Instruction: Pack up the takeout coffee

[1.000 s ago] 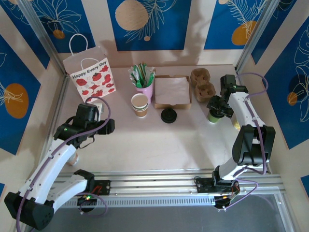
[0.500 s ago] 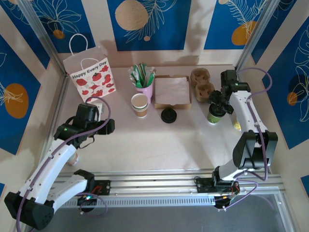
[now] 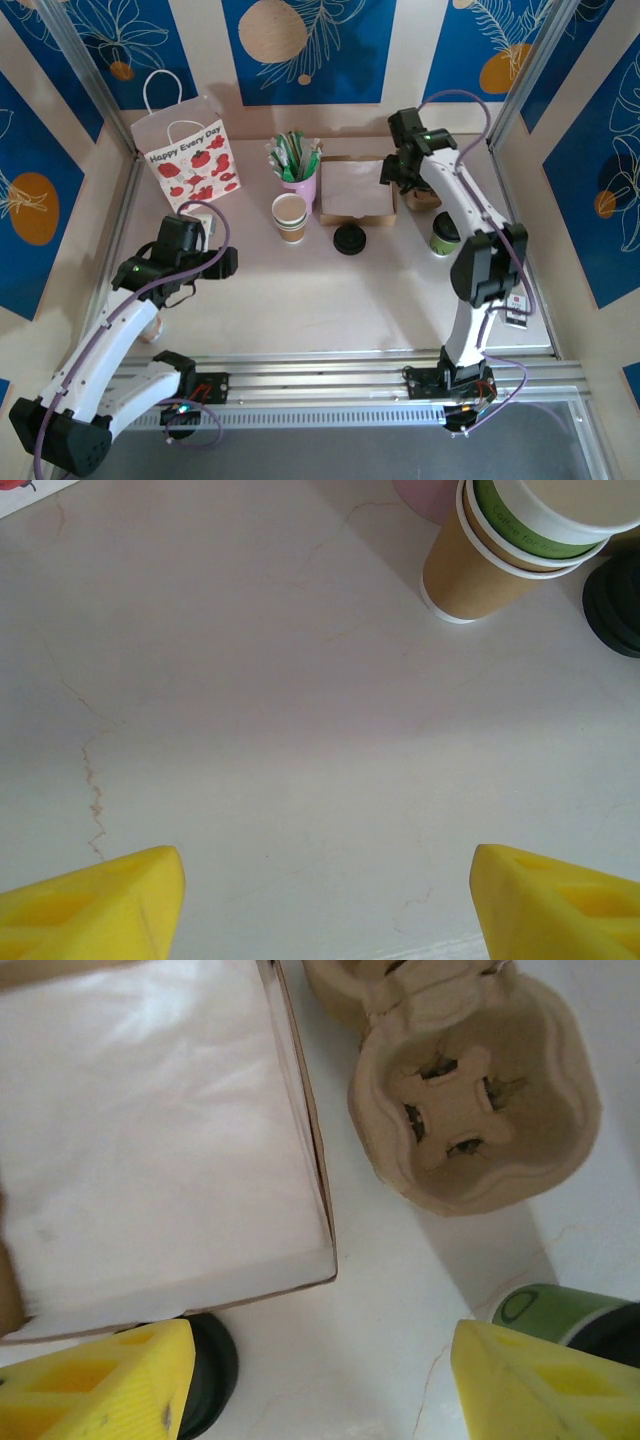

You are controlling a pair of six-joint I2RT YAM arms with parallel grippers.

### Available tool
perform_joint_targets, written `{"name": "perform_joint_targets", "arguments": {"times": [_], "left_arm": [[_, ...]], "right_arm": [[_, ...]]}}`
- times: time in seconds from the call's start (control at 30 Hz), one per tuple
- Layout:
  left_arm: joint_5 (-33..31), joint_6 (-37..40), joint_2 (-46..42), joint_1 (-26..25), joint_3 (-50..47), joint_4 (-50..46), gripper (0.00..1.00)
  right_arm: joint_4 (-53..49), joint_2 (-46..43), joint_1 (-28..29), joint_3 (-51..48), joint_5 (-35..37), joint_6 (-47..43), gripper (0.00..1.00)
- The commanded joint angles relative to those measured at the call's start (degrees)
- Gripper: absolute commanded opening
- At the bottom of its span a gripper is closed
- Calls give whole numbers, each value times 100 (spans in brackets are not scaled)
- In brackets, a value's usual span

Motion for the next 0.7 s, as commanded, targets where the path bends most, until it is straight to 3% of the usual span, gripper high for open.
{"name": "perform_joint_targets", "arguments": {"times": [0.0, 0.1, 0.33, 0.67], "left_arm": [[41, 87, -61, 67, -48, 79, 75], [61, 84, -48, 67, -57, 89, 75], [90, 108, -14, 63, -57, 98, 75], [100, 127, 31, 61, -66, 107, 75]], "right_arm": [[-462, 198, -124, 546, 302, -385, 68], [-296, 179, -442, 530, -68, -554, 68], [567, -54, -1575, -165, -1691, -661, 68], [945, 584, -2044, -272, -1915, -892, 67]]}}
